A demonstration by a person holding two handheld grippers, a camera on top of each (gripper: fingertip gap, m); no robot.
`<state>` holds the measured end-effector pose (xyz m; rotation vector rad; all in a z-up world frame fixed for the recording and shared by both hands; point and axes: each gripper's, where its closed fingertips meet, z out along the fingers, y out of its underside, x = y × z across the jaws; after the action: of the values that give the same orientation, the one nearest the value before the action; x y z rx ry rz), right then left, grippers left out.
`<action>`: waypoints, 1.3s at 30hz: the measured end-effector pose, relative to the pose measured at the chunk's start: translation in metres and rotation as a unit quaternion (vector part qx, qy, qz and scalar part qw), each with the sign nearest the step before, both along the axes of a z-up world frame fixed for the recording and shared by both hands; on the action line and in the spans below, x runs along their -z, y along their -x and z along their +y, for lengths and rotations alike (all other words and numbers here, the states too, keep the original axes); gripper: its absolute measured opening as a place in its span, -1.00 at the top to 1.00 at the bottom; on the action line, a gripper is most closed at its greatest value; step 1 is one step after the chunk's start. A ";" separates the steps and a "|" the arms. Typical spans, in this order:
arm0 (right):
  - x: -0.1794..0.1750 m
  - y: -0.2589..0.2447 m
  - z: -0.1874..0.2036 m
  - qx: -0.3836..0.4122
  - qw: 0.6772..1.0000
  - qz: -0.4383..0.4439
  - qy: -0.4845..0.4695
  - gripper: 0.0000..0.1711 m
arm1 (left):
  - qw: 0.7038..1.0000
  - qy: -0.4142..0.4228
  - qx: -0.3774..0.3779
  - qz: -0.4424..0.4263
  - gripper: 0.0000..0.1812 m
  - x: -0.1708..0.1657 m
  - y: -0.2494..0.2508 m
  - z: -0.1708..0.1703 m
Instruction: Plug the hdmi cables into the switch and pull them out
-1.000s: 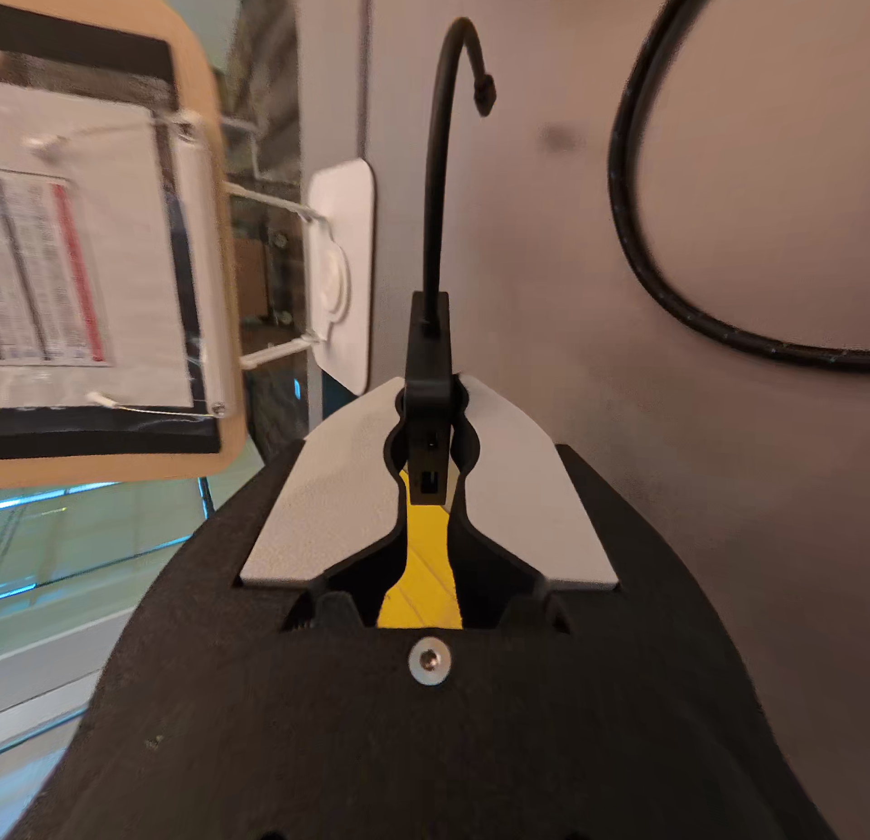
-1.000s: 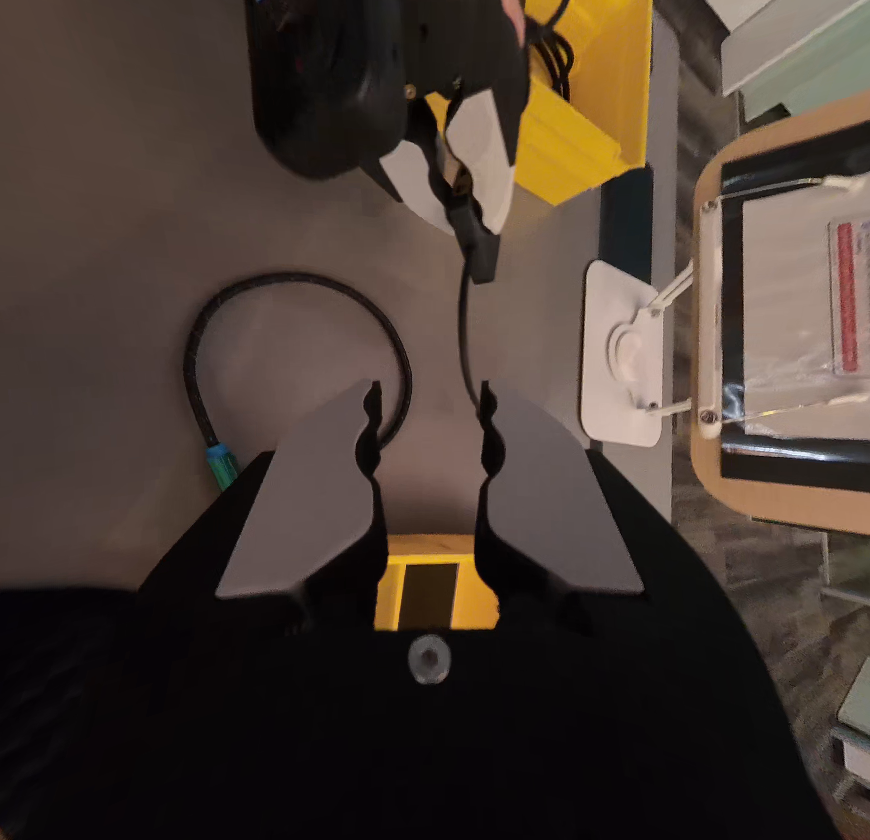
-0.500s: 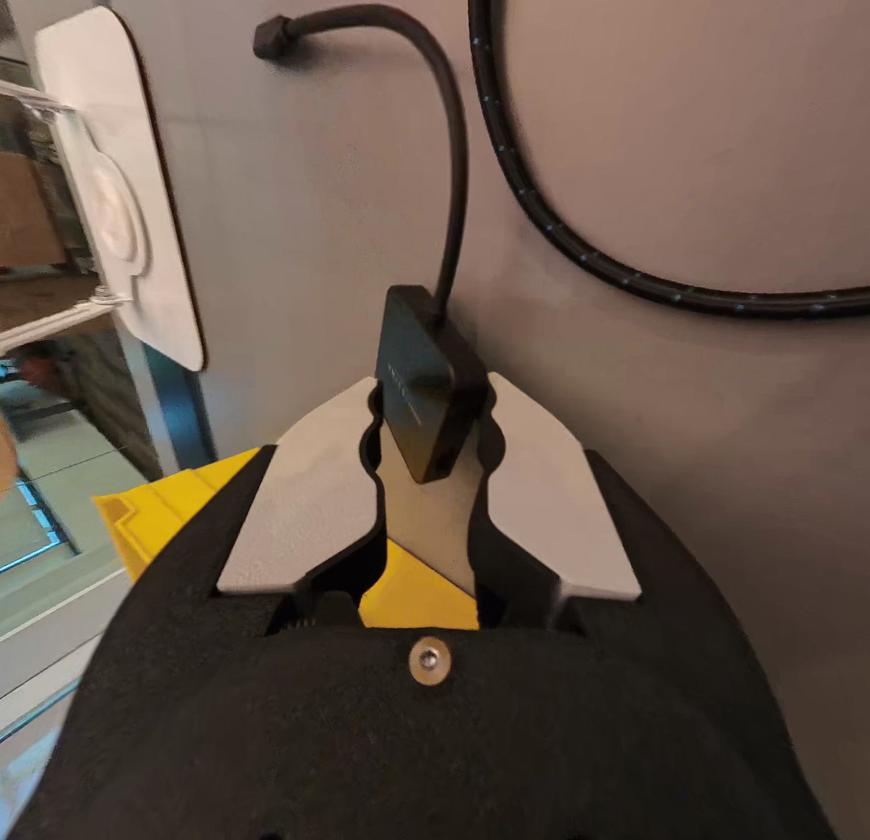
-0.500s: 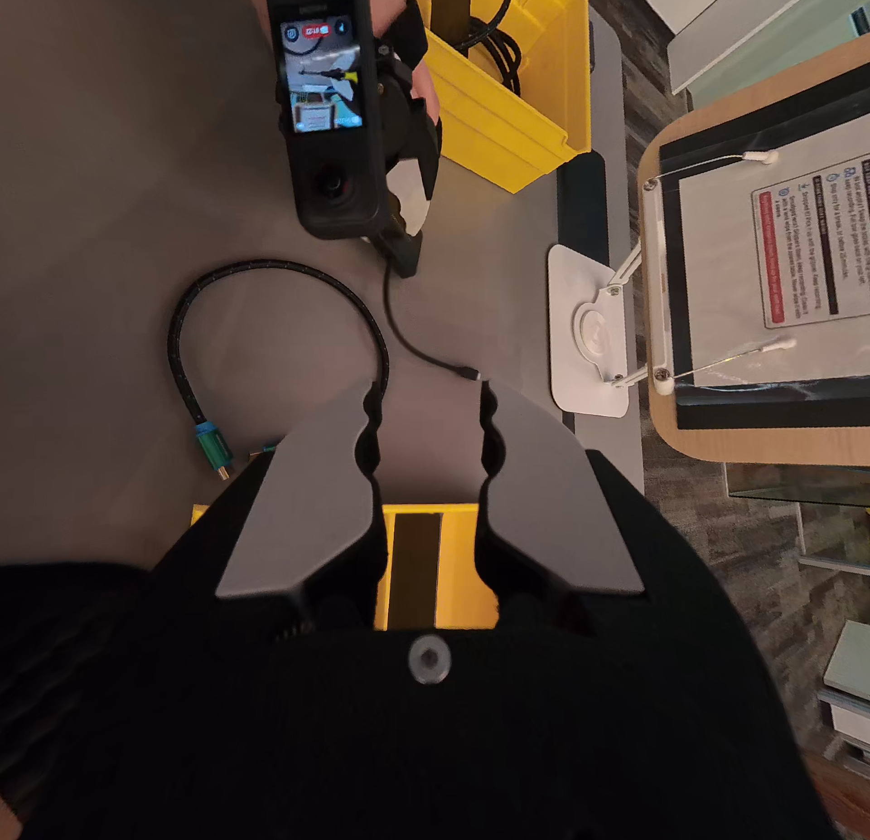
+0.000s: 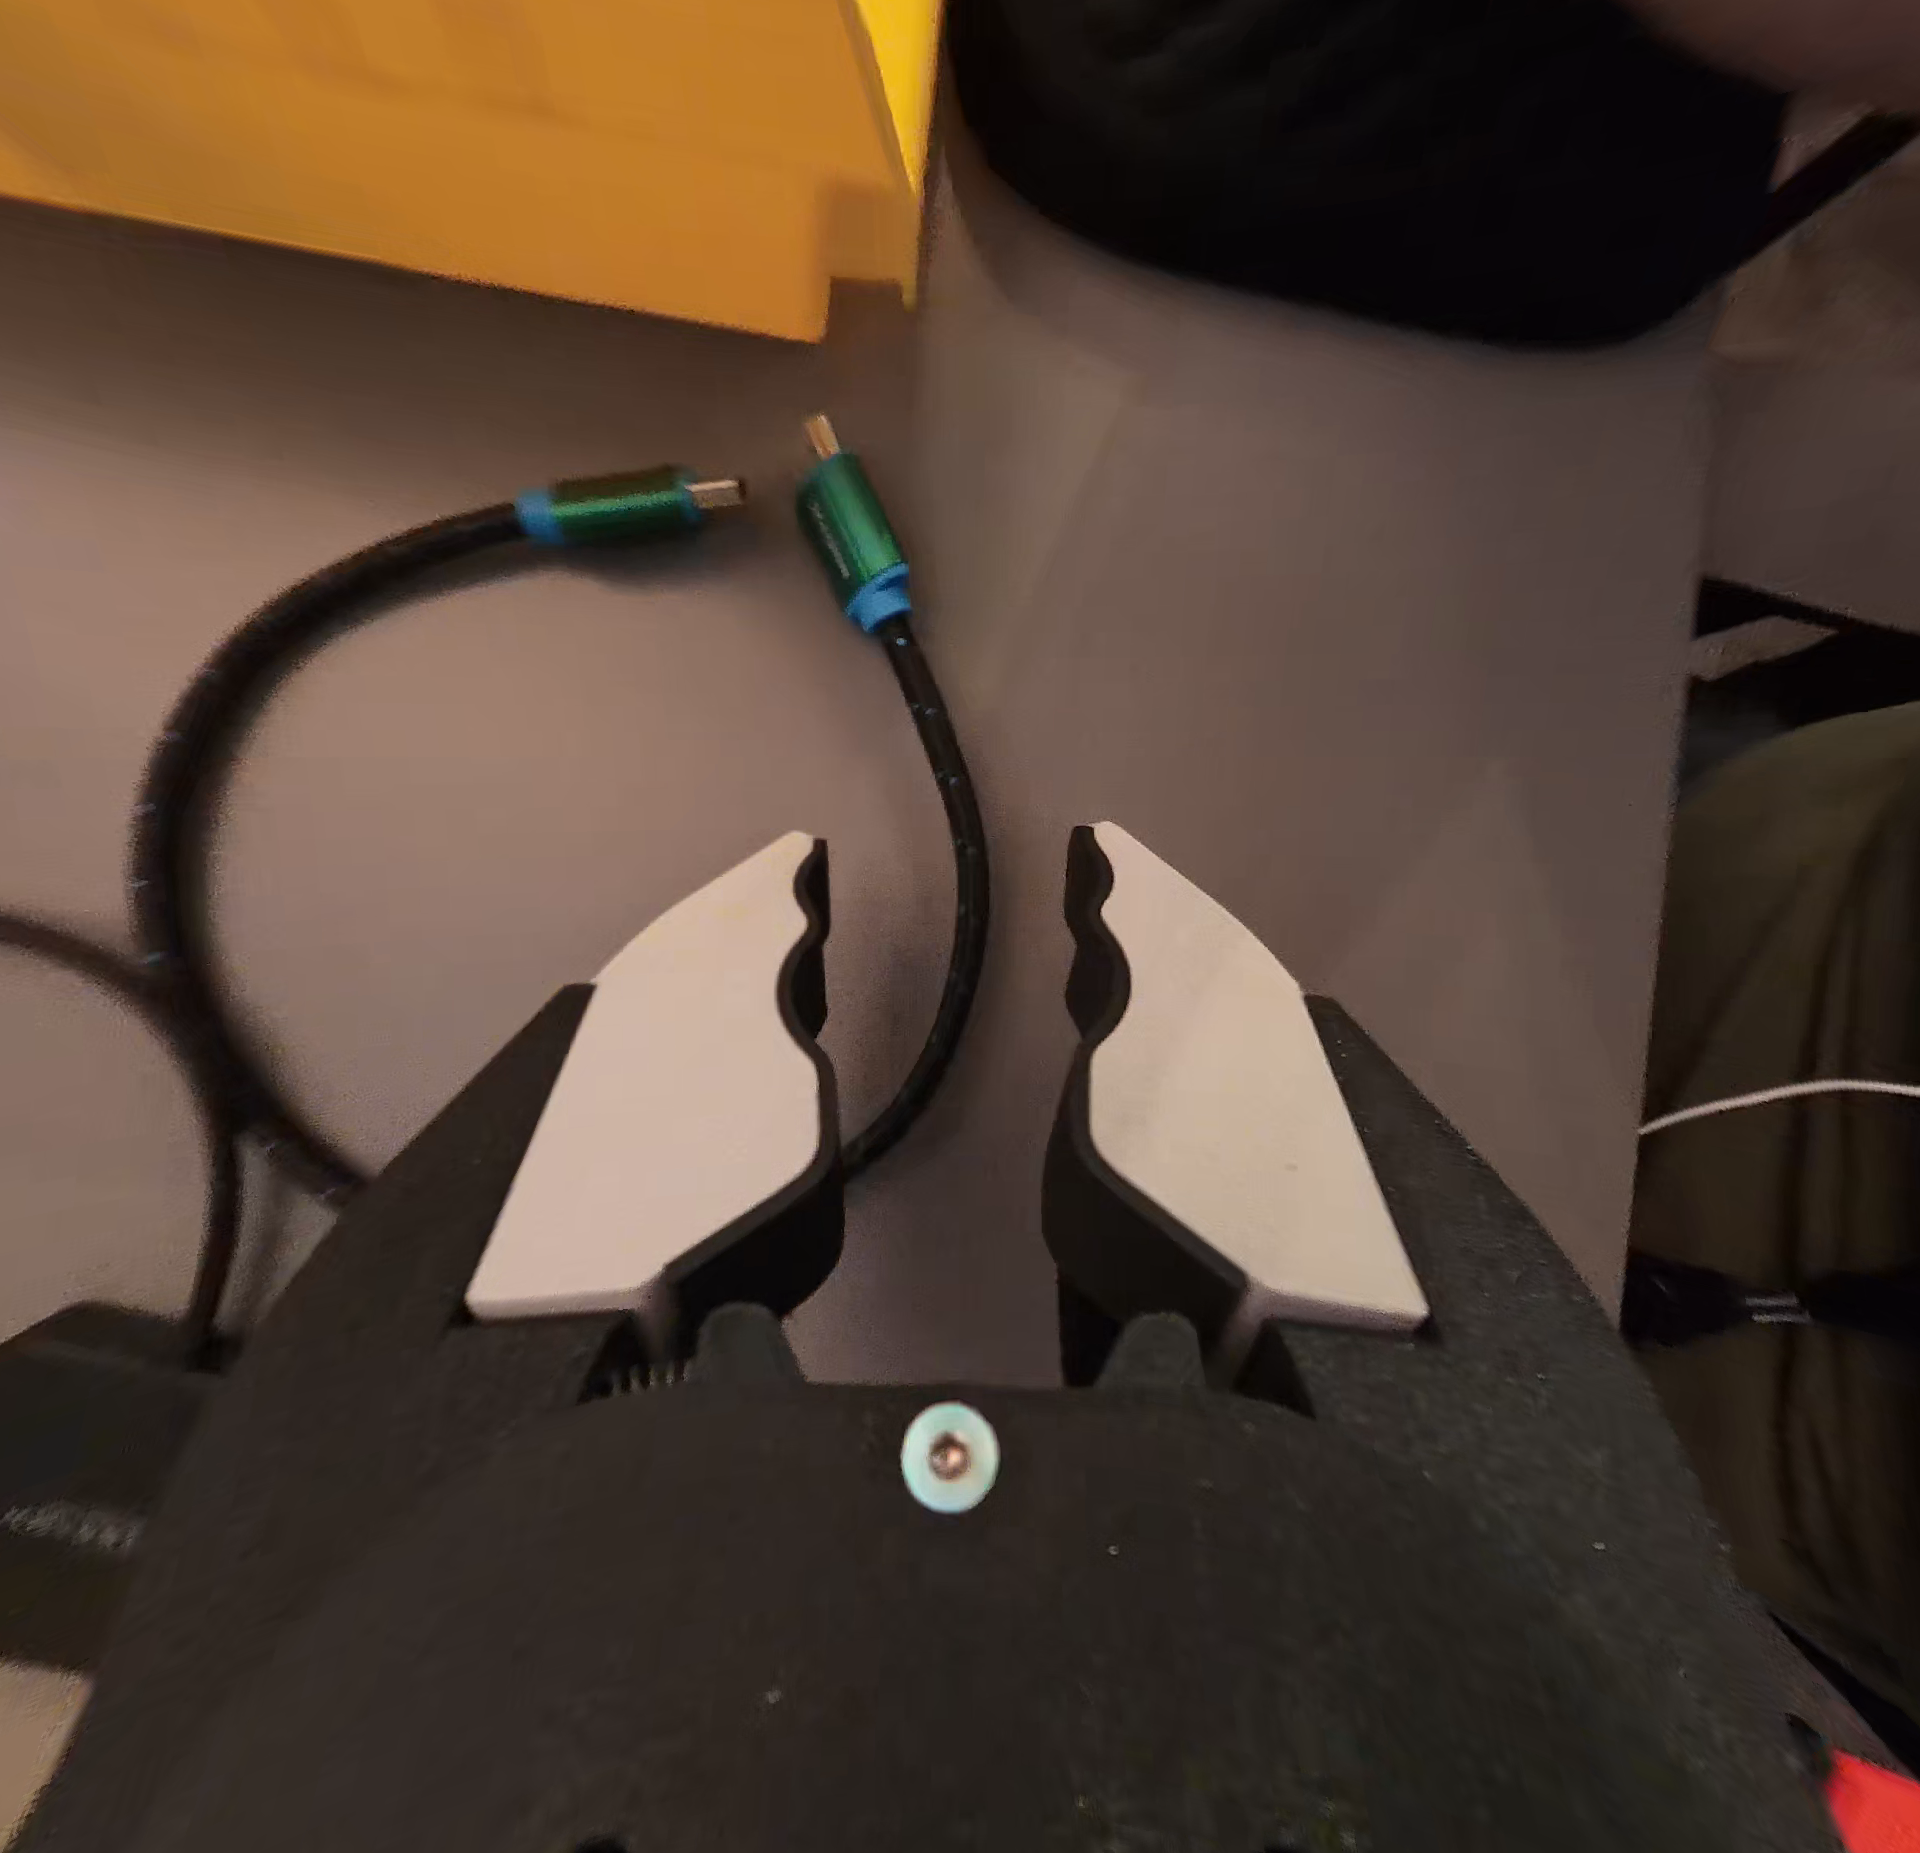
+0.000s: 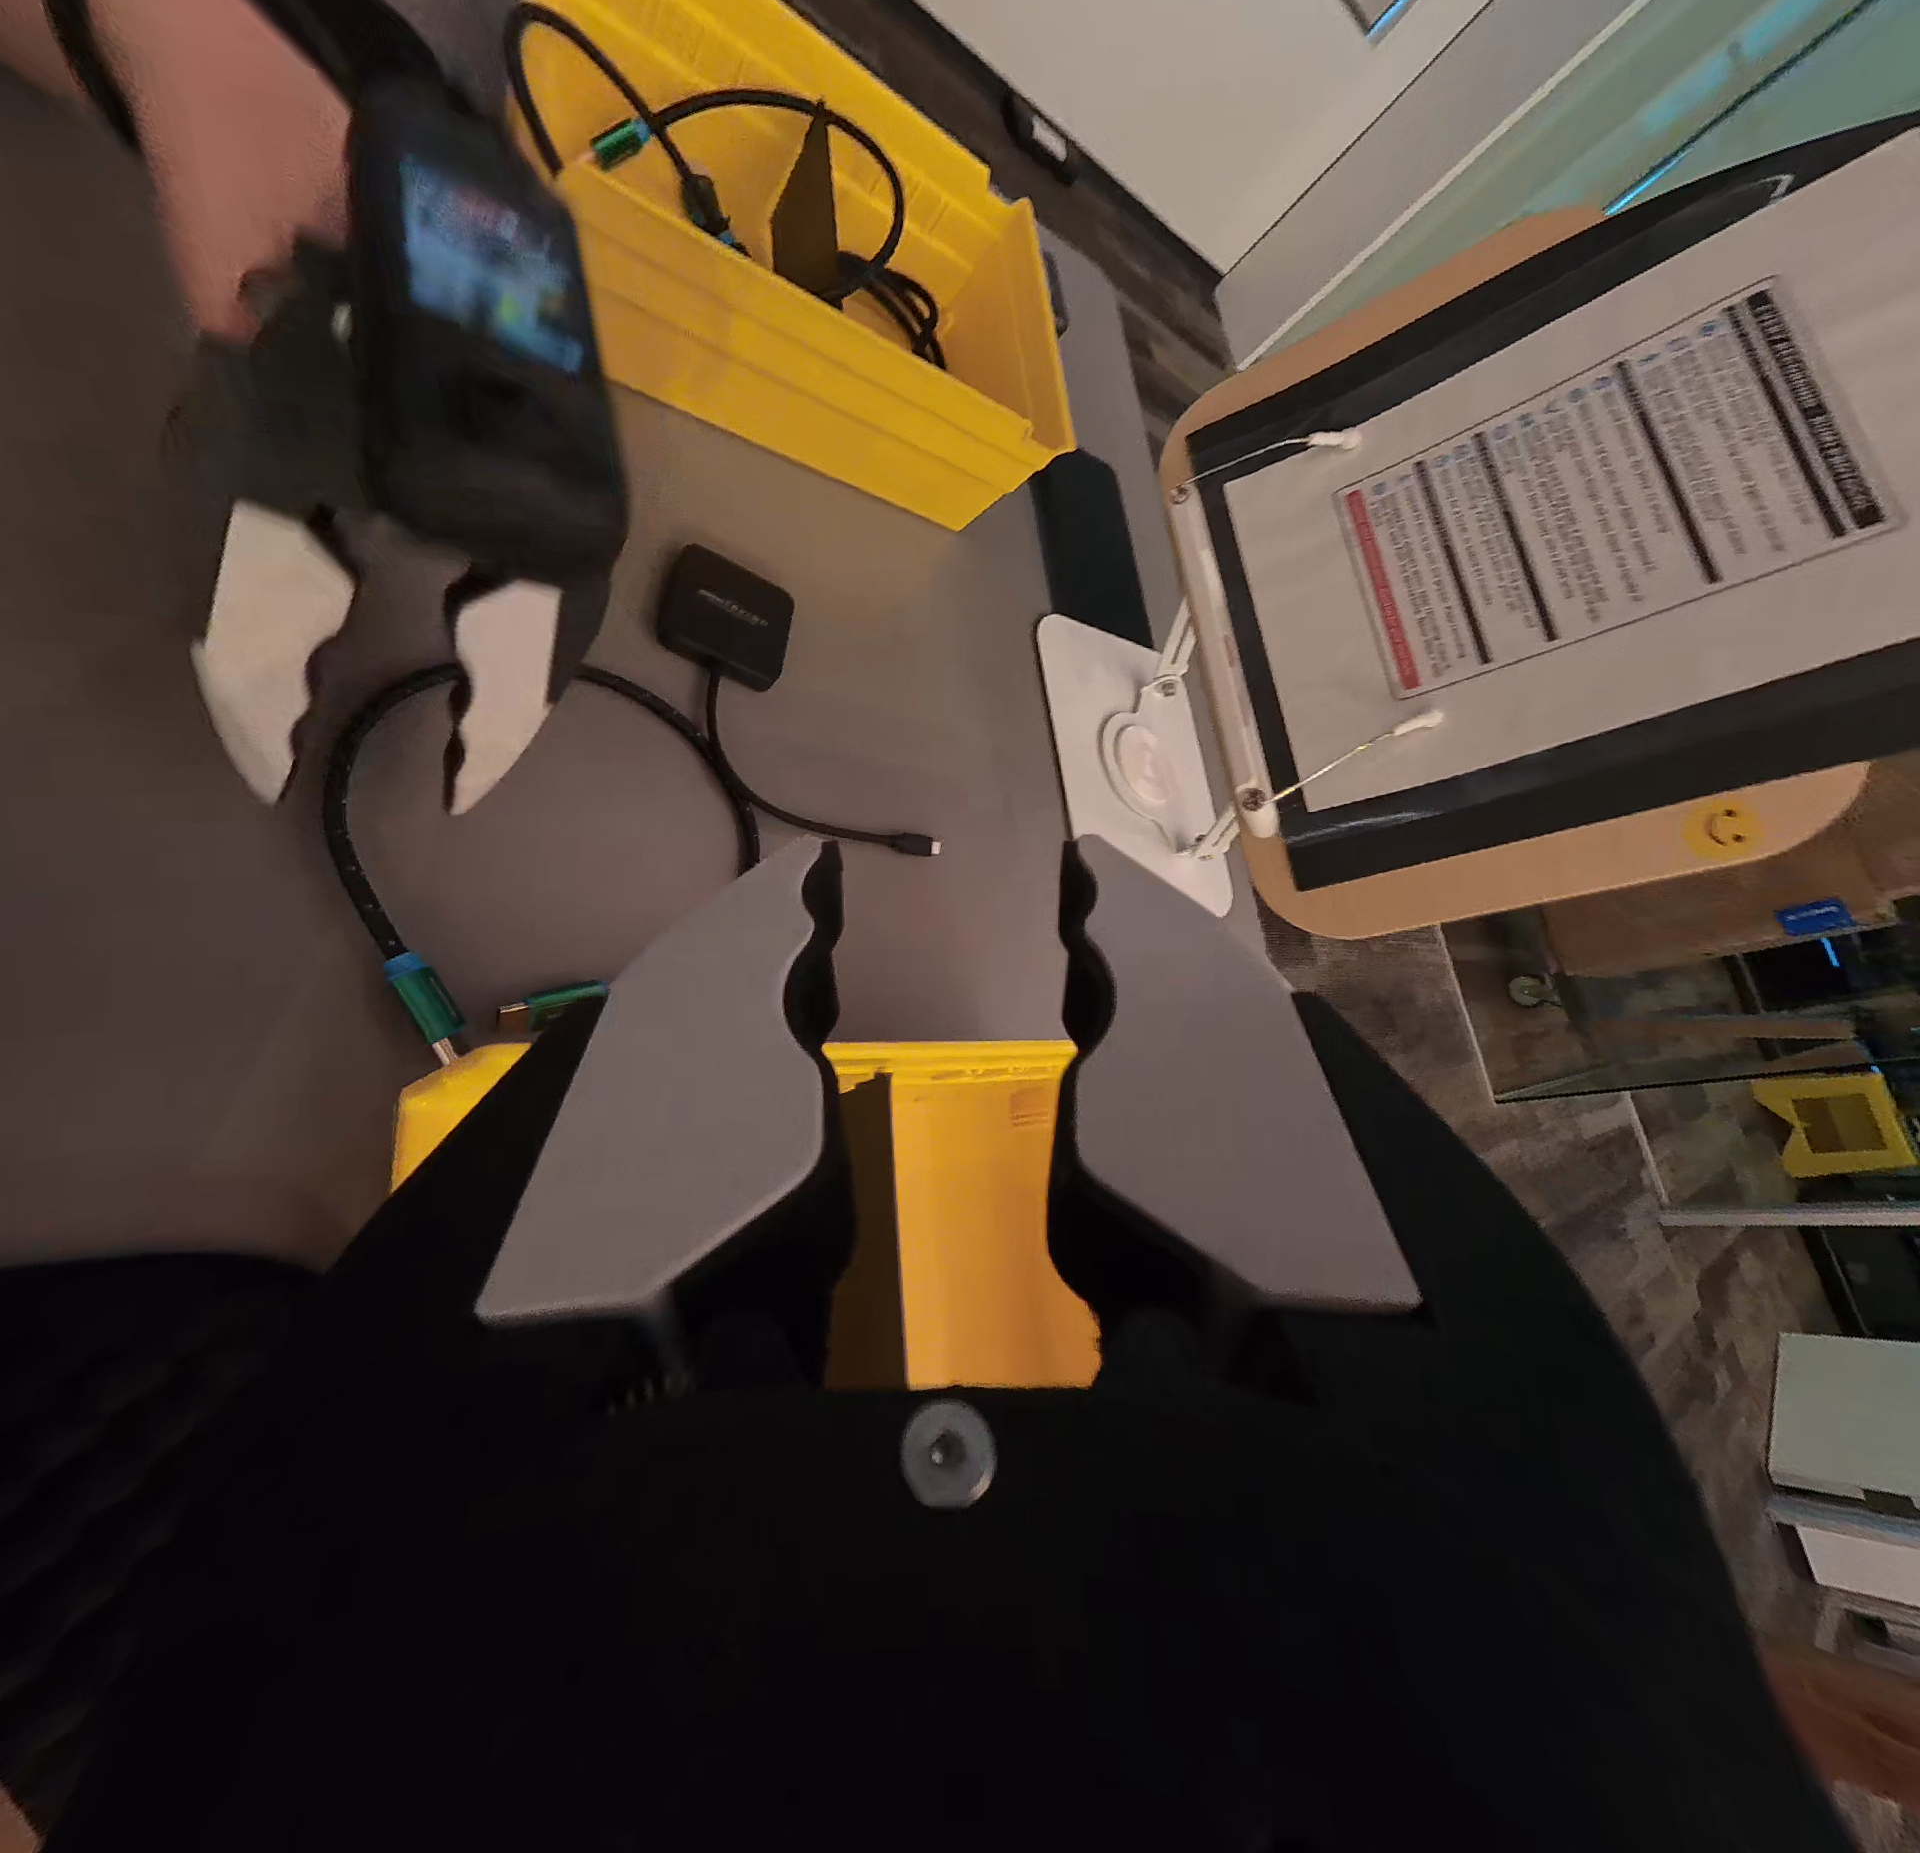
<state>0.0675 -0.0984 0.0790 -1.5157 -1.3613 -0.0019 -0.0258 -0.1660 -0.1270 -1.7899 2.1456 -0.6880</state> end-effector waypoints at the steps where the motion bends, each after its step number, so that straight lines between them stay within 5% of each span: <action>1: -0.003 -0.002 -0.002 0.003 1.000 0.003 -0.006 0.52 | 1.000 -0.001 0.000 0.017 0.52 0.009 -0.004 -0.004; 8: -0.017 -0.009 -0.010 0.007 0.999 0.015 -0.037 0.52 | 0.996 -0.080 -0.005 0.027 0.87 0.033 -0.019 0.001; 13: -0.023 -0.006 -0.011 0.003 0.998 0.022 -0.055 0.52 | 0.992 -0.122 -0.002 0.028 0.92 0.023 -0.009 0.020; 18: -0.046 0.006 -0.008 -0.008 0.992 0.074 -0.103 0.54 | 0.995 -0.021 -0.053 -0.085 0.93 -0.047 -0.002 0.040; 23: -0.076 0.020 0.007 -0.015 0.972 0.191 -0.137 0.54 | 0.967 0.071 -0.074 -0.232 0.93 -0.134 0.023 0.061; 29: -0.050 0.056 0.024 -0.094 0.957 0.274 -0.021 0.48 | 0.914 0.136 -0.075 -0.373 0.93 -0.210 0.058 0.070; 39: -0.053 0.148 0.025 -0.156 0.845 0.495 0.134 0.59 | 0.863 0.102 -0.085 -0.488 0.92 -0.246 0.072 0.077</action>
<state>-0.0800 -0.0738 0.1322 -1.1785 -0.7295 1.0729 -0.0973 -0.0894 0.1192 -1.2276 1.2402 -1.4196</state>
